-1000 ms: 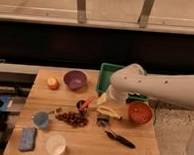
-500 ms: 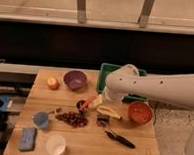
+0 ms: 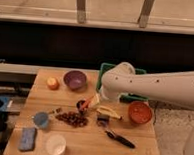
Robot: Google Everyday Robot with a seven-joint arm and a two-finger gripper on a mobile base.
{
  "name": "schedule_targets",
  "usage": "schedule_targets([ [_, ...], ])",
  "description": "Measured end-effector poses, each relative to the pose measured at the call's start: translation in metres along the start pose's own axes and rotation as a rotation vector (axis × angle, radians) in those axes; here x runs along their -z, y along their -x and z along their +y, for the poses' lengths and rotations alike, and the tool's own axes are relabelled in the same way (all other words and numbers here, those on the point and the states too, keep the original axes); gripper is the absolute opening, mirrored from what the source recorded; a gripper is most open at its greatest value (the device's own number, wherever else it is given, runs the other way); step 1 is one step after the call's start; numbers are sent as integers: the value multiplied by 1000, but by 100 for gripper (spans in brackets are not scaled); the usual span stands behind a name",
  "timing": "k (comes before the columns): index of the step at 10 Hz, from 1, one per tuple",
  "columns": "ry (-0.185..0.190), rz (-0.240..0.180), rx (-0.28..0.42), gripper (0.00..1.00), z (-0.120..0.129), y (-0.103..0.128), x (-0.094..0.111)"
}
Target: Place sponge in paper cup
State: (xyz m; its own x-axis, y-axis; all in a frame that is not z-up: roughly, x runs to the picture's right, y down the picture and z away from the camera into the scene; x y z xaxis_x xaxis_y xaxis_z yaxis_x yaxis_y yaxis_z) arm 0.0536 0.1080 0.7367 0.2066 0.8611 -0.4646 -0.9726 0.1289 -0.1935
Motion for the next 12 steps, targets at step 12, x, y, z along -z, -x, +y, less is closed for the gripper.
schedule_targets([
  [12,37,-36,619,80,273,-9,18],
])
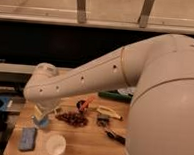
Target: Place sponge in paper cup
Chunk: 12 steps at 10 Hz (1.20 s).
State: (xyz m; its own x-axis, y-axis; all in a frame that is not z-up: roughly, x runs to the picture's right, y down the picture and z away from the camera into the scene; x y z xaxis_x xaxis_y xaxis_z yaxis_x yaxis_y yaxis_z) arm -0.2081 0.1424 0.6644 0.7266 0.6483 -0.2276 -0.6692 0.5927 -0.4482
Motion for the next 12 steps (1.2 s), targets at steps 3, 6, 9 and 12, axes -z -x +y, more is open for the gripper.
schedule_targets([
  [3,0,-5,37,80,14,4,4],
  [6,6,4,45,80,15,4,2],
  [9,47,34,95,80,34,6,-11],
  [12,86,54,107,80,49,6,-23],
])
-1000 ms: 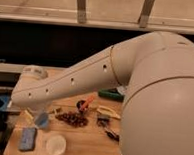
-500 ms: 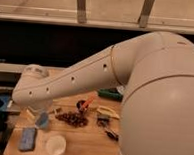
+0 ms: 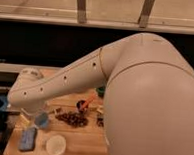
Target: Place sponge in paper cup
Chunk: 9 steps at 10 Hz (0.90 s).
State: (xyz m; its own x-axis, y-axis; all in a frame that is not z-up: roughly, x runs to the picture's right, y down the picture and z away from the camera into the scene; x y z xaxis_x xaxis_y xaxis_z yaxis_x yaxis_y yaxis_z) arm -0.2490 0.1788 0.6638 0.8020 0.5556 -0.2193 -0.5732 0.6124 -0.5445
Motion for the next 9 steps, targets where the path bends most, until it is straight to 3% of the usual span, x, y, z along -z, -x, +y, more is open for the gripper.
schedule_targets([
  [5,75,63,-44,80,16,-16,-34],
  [9,182,122,-50,80,48,-23,-71],
])
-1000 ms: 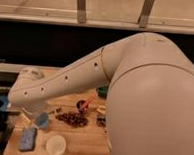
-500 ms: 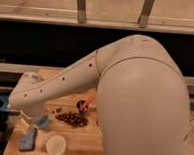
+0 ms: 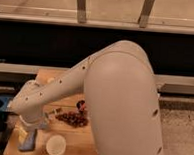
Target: Place sponge in paper cup
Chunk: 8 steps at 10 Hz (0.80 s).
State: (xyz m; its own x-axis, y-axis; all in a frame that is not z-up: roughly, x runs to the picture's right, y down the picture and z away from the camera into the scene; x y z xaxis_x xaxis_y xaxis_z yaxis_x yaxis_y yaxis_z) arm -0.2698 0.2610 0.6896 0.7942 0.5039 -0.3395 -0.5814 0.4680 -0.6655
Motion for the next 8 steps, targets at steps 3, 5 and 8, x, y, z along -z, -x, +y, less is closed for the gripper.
schedule_targets([
  [3,15,12,1,80,8,0,-6],
  [5,15,13,2,80,8,0,-6],
  [8,15,13,3,80,8,0,-5],
])
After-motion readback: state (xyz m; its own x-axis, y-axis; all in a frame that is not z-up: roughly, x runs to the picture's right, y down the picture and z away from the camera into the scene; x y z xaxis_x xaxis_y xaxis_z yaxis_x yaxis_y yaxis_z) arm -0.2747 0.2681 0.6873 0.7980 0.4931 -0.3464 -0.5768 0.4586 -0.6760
